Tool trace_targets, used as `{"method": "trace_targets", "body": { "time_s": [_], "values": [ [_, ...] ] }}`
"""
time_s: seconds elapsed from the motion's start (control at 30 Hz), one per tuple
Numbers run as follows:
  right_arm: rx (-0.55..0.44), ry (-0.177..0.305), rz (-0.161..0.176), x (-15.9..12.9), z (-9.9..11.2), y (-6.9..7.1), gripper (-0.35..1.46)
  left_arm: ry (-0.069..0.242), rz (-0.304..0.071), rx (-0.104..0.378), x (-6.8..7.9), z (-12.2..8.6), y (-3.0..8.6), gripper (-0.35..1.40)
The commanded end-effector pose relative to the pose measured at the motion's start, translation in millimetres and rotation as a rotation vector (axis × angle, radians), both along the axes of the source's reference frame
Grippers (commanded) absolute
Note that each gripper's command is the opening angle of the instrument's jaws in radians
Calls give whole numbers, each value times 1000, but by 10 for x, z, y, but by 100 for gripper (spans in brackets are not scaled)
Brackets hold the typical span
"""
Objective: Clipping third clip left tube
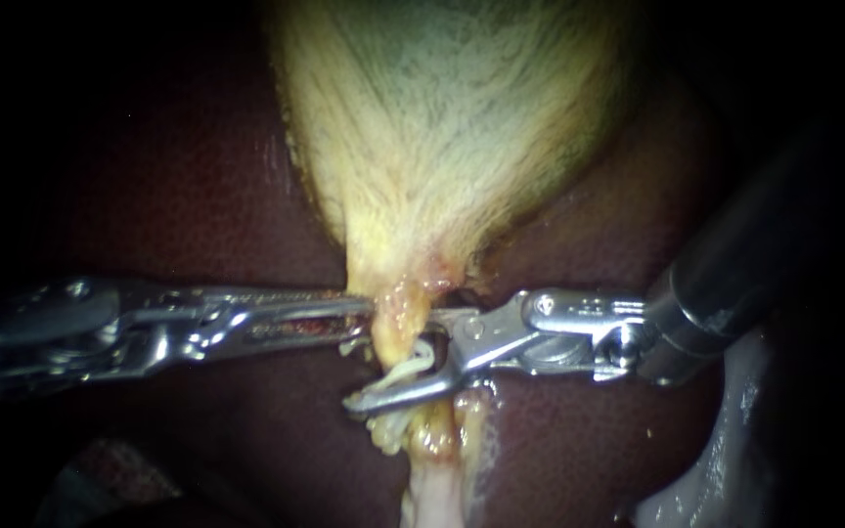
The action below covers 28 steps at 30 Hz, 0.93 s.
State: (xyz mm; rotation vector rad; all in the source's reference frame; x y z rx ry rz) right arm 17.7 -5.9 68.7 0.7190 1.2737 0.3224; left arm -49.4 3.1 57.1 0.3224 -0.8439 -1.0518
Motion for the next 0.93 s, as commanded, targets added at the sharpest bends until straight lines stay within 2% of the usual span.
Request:
{"method": "trace_targets", "body": {
  "time_s": [0.03,0.07,0.1,0.17,0.2,0.4,0.93],
  "values": [
    [0,0,-1,0,0,-1,46,0,0,0,0,0,0,-35],
    [0,1,-1,-1,0,-1,44,0,0,0,0,0,0,-35],
    [-5,3,-2,-2,0,-1,34,0,0,0,0,0,0,-35],
    [17,-3,-3,-9,0,-3,-5,0,0,0,0,0,0,-35],
    [15,-5,0,-13,0,-4,-33,0,0,0,0,0,0,-35],
    [12,-8,6,-23,5,-2,-35,0,0,0,-1,0,0,-35],
    [31,-18,7,-21,13,-14,-35,0,1,0,-1,1,0,-35]
  ]
}}
